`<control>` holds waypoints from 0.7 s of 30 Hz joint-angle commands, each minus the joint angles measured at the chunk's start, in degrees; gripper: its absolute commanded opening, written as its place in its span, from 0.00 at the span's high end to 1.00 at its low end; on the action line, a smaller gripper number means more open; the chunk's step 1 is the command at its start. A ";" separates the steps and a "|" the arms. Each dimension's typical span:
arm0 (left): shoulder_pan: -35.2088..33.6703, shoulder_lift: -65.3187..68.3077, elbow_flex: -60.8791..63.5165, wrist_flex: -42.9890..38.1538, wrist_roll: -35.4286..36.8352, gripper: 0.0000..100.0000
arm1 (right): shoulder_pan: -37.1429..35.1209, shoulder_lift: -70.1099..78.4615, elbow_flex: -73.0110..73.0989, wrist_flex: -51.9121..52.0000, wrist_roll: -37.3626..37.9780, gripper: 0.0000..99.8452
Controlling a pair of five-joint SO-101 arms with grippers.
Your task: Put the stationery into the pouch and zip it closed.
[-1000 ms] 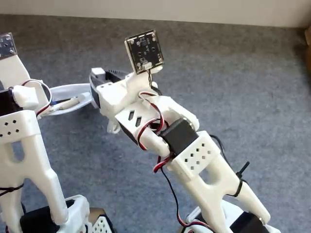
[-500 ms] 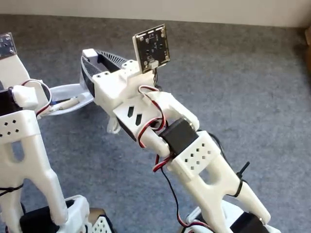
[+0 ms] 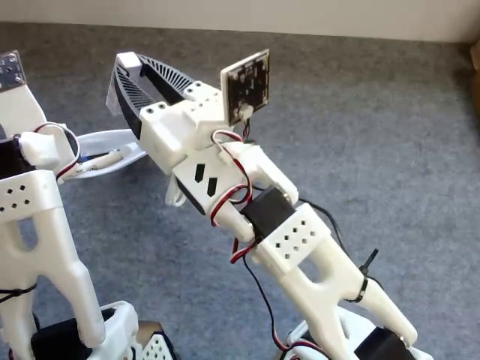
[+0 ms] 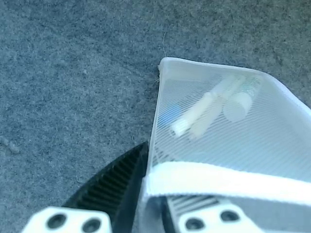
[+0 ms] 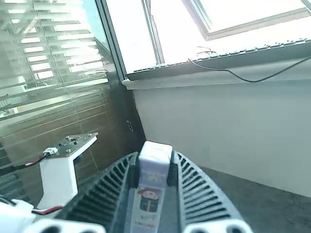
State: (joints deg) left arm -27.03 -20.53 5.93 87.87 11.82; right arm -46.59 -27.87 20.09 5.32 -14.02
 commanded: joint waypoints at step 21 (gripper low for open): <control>-0.75 0.40 0.48 -1.23 0.44 0.99 | -6.37 1.80 18.51 -25.19 17.76 0.96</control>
State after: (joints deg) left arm -27.03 -20.53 5.93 87.87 11.82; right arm -52.57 -27.25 39.60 -18.33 3.12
